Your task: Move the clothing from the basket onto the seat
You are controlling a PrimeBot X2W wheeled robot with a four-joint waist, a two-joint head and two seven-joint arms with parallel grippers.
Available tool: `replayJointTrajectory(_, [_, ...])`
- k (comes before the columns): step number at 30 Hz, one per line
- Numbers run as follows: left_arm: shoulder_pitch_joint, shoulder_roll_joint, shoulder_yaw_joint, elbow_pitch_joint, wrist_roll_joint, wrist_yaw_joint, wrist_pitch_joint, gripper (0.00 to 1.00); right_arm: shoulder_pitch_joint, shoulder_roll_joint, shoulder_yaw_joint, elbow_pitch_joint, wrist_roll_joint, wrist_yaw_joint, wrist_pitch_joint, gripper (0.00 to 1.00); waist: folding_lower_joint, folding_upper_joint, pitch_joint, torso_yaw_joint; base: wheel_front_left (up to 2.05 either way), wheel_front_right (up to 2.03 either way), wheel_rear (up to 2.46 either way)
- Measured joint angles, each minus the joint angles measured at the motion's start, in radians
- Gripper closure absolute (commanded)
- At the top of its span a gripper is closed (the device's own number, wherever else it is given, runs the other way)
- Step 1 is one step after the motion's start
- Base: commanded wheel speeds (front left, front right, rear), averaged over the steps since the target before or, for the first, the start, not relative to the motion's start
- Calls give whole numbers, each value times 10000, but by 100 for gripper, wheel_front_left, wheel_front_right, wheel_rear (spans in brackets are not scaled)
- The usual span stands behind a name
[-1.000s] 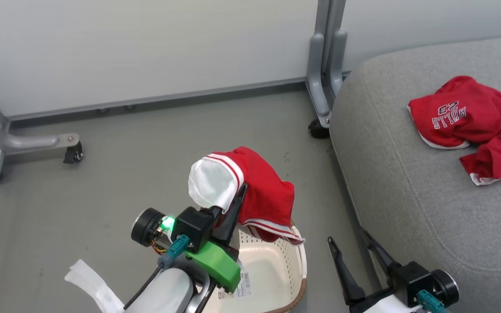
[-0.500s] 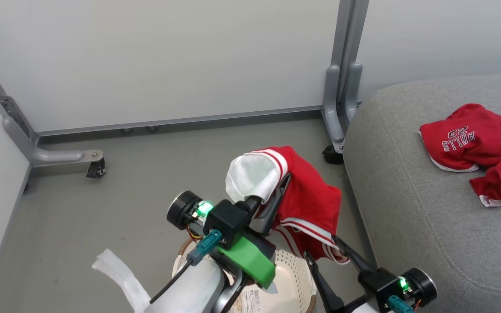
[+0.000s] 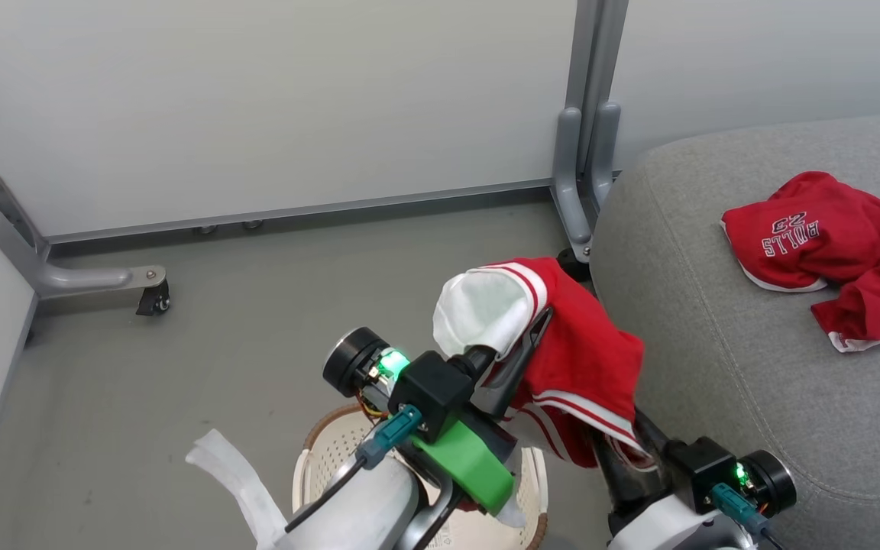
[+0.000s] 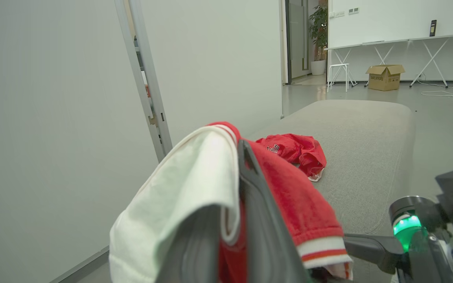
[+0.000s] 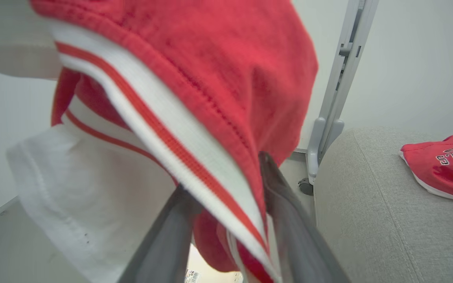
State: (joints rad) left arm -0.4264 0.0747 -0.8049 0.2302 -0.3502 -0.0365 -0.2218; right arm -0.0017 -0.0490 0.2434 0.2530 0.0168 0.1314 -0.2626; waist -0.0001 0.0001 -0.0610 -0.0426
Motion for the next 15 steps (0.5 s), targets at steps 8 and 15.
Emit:
replayJointTrajectory(8, [85, 176, -79, 180, -92, 2, 155, 100, -17, 0, -107, 33, 201, 0, 0, 100, 0, 0, 78, 31, 0, 0, 0])
replayJointTrajectory(15, [238, 370, -77, 330, -157, 111, 196, 0, 7, 0, -251, 31, 353, 0, 0, 100, 0, 0, 104, 108, 0, 0, 0])
